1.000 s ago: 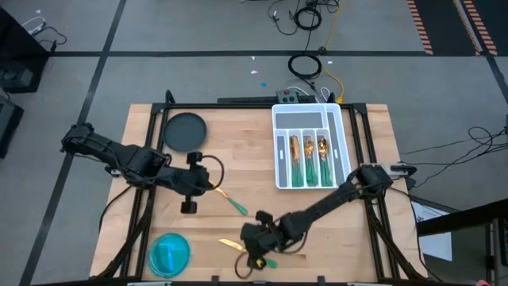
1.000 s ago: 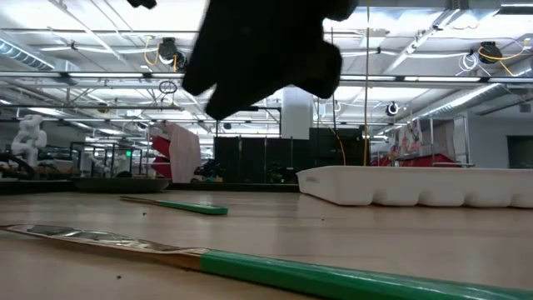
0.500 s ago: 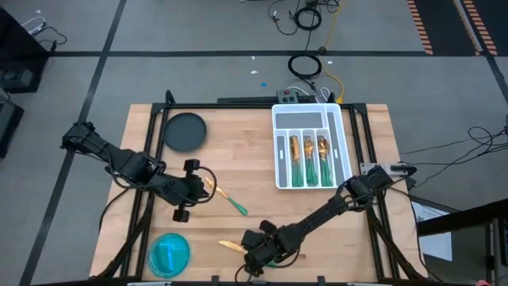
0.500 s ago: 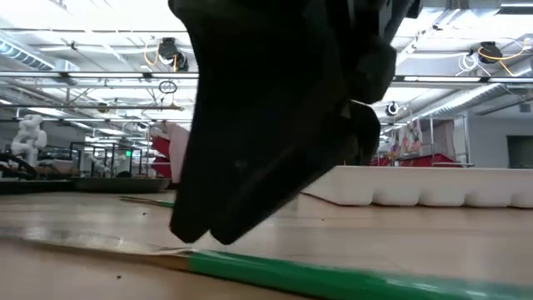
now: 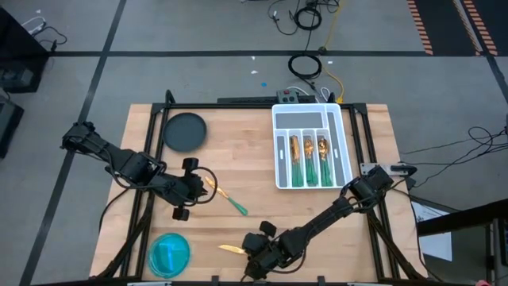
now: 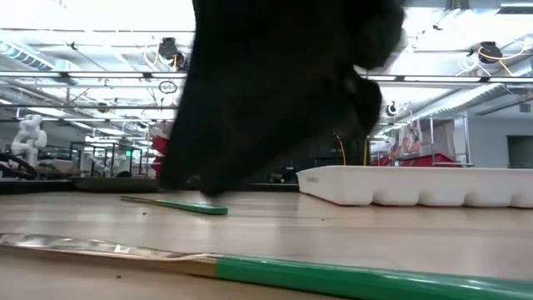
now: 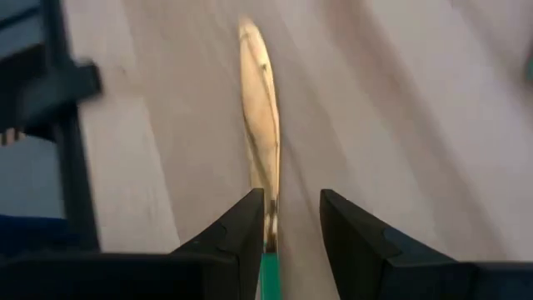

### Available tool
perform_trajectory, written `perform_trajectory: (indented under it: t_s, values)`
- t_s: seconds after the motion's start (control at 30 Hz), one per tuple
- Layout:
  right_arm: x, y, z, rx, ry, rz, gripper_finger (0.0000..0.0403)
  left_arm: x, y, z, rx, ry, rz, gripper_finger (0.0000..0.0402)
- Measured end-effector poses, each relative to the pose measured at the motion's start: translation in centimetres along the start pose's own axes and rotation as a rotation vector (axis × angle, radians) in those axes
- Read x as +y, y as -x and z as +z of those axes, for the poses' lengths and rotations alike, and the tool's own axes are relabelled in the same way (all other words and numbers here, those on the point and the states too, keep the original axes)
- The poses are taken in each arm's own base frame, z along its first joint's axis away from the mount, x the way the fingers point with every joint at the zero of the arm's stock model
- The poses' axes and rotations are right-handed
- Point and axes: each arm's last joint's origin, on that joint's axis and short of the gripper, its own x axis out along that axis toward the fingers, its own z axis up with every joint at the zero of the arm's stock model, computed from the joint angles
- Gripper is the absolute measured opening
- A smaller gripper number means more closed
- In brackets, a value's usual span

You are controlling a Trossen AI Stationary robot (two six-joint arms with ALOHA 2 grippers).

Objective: Sort silverware
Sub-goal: Put the green knife into the white silverware organizer

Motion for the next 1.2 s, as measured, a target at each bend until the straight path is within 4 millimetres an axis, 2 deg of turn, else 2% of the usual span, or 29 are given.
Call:
perform_trajectory:
  t_s: [0.13,0.53,0.87,1.03,1.2]
  values:
    - [0.3,0.9,0.7,-0.029,0.013,0.029,0.0112,0.0,0.0,0.0,0.0,0.006,0.0,0.0028]
    - [1.1,1.6,-0.8,-0.003,0.003,0.026,0.0112,0.0,0.0,0.0,-0.003,0.009,-0.001,0.0028]
    - [0.9,-0.9,-2.4,0.036,0.017,0.01,0.0112,0.0,0.0,0.0,-0.004,0.012,-0.001,0.0028]
    - [0.7,-1.4,-3.2,0.079,0.005,-0.023,0.0111,0.0,0.0,0.0,-0.004,0.009,0.0,0.0028]
    - [-0.2,-1.7,-4.5,0.193,0.0,-0.104,0.008,0.0,0.0,0.0,-0.004,0.009,0.001,0.0028]
